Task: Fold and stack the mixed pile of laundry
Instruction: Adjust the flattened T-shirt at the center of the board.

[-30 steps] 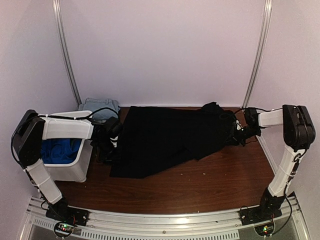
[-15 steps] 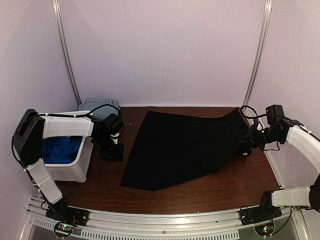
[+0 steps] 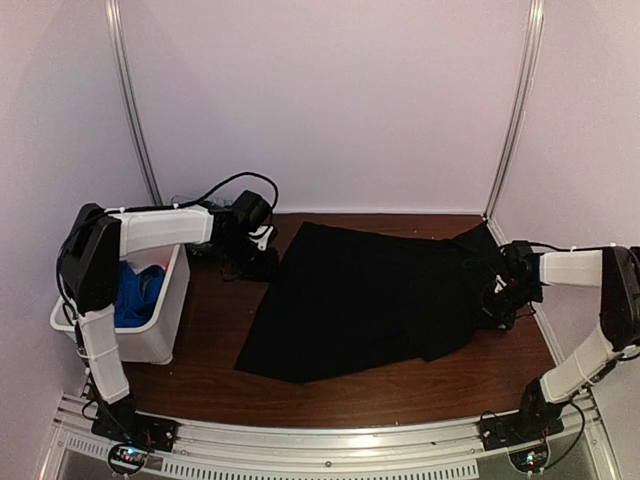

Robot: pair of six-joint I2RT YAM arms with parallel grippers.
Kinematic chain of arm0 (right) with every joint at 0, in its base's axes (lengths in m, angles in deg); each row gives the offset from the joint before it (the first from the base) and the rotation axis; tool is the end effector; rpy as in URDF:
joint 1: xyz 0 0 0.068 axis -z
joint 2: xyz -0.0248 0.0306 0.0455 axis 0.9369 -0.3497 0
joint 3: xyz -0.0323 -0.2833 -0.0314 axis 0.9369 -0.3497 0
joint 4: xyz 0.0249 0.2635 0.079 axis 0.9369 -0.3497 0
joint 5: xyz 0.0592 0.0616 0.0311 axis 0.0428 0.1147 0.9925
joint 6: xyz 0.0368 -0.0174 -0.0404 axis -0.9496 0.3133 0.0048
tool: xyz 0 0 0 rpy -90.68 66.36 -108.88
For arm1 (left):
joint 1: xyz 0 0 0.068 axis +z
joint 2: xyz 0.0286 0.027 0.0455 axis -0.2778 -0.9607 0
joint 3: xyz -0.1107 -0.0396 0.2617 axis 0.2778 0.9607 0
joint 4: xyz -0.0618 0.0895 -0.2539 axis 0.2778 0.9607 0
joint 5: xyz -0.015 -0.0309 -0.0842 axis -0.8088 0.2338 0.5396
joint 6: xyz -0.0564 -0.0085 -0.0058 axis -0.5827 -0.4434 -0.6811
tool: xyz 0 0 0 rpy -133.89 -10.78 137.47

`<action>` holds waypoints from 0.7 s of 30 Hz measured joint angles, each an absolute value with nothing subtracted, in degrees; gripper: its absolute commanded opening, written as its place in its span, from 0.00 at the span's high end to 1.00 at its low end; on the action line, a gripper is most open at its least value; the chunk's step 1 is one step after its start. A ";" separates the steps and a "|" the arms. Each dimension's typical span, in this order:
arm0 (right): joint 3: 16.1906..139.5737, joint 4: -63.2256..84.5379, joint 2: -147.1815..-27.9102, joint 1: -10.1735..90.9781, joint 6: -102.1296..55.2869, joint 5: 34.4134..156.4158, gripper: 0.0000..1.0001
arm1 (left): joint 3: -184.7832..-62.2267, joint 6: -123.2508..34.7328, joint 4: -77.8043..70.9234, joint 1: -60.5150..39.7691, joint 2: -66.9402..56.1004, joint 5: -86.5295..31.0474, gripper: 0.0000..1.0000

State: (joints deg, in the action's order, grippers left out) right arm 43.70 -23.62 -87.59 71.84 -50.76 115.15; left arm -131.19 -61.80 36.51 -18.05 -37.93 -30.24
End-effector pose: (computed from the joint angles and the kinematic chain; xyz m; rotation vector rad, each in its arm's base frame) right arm 0.2458 0.0088 0.1623 0.8194 2.7959 0.7904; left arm 0.3375 -0.2340 0.2044 0.1537 2.7996 -0.4341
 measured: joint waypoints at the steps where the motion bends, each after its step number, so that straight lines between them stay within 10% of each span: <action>1: 44.51 -23.18 -89.84 71.84 -50.39 114.89 1.00 | -133.81 -61.32 36.16 -18.05 -39.94 -30.20 0.60; 16: 80.70 -20.91 -123.48 71.22 -44.62 118.08 1.00 | -151.06 -61.74 37.60 -16.78 -59.57 -32.25 0.74; 21: 87.89 -20.93 -128.13 69.93 -43.68 119.52 0.76 | -149.35 -62.81 38.08 -12.04 -58.37 -34.11 0.74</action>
State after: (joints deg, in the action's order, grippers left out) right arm 87.89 -20.93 -128.13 69.93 -43.68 119.52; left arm -149.35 -62.81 38.08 -12.04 -58.37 -34.11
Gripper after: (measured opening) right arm 0.133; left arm 0.263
